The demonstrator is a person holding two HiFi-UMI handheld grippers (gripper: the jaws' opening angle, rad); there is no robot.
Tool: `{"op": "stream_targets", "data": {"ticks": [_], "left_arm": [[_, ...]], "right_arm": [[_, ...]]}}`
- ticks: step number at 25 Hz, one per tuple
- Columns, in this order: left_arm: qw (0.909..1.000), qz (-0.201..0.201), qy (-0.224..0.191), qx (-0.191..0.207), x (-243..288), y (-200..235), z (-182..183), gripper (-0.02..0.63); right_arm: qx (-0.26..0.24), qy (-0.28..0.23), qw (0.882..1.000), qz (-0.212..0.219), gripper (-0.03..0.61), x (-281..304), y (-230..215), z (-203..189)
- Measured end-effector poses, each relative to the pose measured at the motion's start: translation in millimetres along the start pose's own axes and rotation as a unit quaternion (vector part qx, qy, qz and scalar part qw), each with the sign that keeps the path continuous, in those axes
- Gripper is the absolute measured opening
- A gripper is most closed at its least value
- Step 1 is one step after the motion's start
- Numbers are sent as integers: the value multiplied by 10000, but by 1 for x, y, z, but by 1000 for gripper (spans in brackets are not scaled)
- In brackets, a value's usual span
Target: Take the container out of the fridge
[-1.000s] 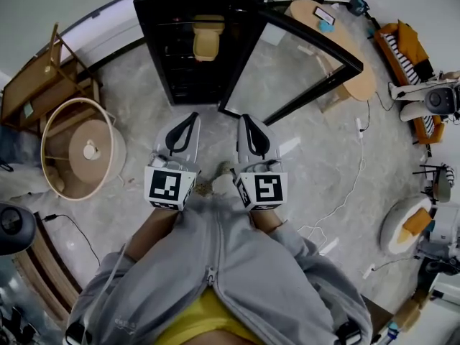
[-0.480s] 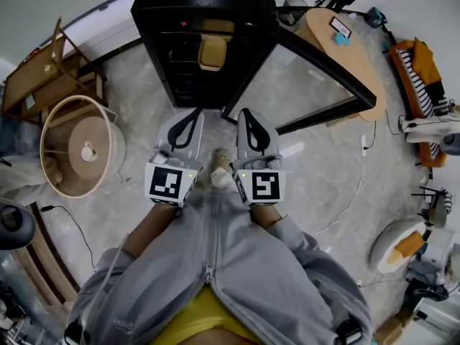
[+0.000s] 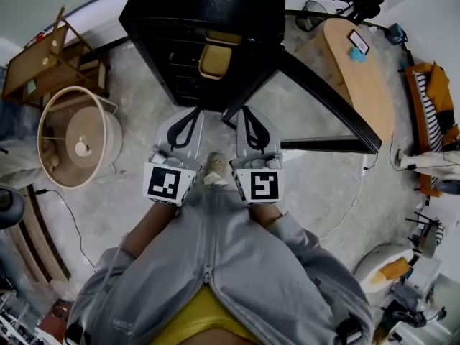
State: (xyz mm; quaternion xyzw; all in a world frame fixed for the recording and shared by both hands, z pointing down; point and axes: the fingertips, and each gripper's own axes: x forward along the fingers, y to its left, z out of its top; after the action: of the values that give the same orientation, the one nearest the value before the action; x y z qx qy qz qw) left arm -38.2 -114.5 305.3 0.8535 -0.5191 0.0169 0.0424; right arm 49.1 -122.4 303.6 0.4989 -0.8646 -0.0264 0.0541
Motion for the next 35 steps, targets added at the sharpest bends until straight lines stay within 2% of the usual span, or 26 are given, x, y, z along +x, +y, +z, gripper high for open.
{"op": "stream_targets", "data": {"ticks": [5, 9, 14, 18, 25, 32, 35], "left_arm": [[9997, 226, 97, 13, 22, 0, -8, 5], [9996, 266, 116, 24, 35, 2, -13, 5], [9995, 257, 154, 49, 51, 15, -23, 5], [9998, 93, 152, 88, 67, 27, -36, 5], [9996, -117, 265, 16, 87, 49, -77, 6], [9991, -125, 415, -7, 106, 70, -126, 8], [9985, -189, 505, -28, 111, 73, -147, 34]], "right_arm": [[300, 10, 9993, 219, 0, 17, -18, -4], [306, 13, 9991, 285, 0, 26, -29, -17], [379, 92, 9987, 313, 0, 37, -27, -29], [371, 53, 9990, 242, 0, 53, -26, -36], [220, 169, 9995, 164, 0, 76, -19, -65], [289, 282, 9992, 20, 0, 95, -17, -105], [334, 376, 9987, -50, 0, 98, -15, -122]]}}
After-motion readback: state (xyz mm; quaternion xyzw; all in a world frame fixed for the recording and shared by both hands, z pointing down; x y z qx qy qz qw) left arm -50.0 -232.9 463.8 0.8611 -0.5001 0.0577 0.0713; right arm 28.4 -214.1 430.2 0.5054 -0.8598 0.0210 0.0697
